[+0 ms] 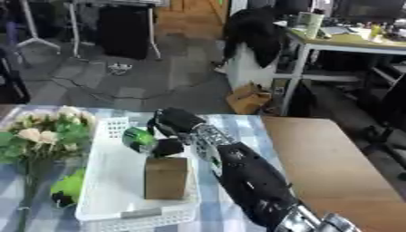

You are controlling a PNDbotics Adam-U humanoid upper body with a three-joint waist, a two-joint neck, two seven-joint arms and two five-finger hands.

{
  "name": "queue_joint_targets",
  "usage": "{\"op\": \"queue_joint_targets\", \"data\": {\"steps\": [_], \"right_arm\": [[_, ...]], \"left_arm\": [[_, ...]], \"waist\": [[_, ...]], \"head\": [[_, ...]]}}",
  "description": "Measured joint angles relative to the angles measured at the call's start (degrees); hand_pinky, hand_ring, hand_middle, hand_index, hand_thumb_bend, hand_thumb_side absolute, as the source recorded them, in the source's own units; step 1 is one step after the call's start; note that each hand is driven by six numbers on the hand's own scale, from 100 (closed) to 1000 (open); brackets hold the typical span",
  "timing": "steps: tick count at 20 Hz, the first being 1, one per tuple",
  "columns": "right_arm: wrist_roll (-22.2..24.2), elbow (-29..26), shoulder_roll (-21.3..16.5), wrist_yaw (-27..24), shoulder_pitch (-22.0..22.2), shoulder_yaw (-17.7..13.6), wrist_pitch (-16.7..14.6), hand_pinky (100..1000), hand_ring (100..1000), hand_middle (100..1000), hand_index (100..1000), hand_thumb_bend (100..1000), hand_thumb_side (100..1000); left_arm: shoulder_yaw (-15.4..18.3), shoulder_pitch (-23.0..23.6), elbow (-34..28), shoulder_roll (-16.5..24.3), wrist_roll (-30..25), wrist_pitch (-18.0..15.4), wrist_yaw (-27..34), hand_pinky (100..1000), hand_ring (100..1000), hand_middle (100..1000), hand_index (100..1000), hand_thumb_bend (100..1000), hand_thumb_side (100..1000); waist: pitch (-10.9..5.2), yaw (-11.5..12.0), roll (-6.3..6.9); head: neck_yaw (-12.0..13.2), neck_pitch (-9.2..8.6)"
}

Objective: Pick up objects on the table and place them in the box.

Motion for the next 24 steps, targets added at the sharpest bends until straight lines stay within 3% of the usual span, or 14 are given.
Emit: {"op": "queue_joint_targets", "data": {"steps": [1,2,3,4,6,12,16,20,24], "right_arm": [[-0.4,0.4,0.1,0.8,0.0,-0.2,-0.7,682,610,499,585,273,1000],[-0.8,0.8,0.1,1.4,0.0,-0.4,-1.4,809,796,744,764,341,1000],[-1.0,1.1,0.1,2.0,0.0,-0.5,-2.0,809,796,744,764,341,1000],[-1.1,1.4,0.1,2.6,0.0,-0.5,-2.6,845,869,822,828,362,1000],[-0.9,2.0,0.2,3.7,-0.1,-0.6,-3.7,858,905,855,849,365,1000],[-0.3,2.4,0.6,4.6,-0.2,-0.7,-5.1,865,924,875,871,365,1000],[0.4,2.2,0.5,2.5,-1.0,-0.7,-5.6,859,908,867,866,326,1000],[1.7,0.2,-1.0,-3.3,-3.5,-0.6,-5.2,840,882,857,861,282,1000],[4.4,-3.3,-3.5,-13.1,-6.1,-0.6,-3.1,823,862,849,859,249,1000]], "left_arm": [[0.0,0.0,0.0,0.0,0.0,0.0,0.0,673,879,758,864,100,838],[0.0,0.0,0.0,0.0,0.0,0.0,0.0,673,877,758,865,100,838],[0.0,0.0,0.0,0.0,0.0,0.0,0.0,673,877,758,865,100,838],[0.0,0.0,0.0,0.0,0.0,0.0,0.0,673,876,758,865,100,839],[0.0,0.0,0.0,0.0,0.0,0.0,0.0,672,876,758,865,100,839],[0.0,0.1,0.0,0.0,0.0,0.0,0.0,673,877,759,865,100,838],[0.0,0.4,0.0,0.0,0.0,0.1,0.0,673,877,759,865,100,838],[0.0,0.6,0.0,0.0,0.1,0.1,0.0,673,878,759,866,100,837],[0.0,0.9,0.0,0.0,0.1,0.2,0.0,672,878,760,866,100,837]], "waist": [[0.0,0.0,0.0],[0.0,0.0,0.0],[0.0,0.0,0.0],[0.0,0.0,0.0],[0.0,-0.1,0.0],[0.0,-0.2,0.0],[0.0,-0.4,0.0],[0.0,-0.8,0.0],[-0.05,-1.2,0.0]], "head": [[0.0,0.0],[0.0,0.0],[0.0,0.01],[0.0,0.01],[0.0,0.08],[0.2,1.07],[0.4,1.64],[0.6,2.53],[0.8,3.25]]}}
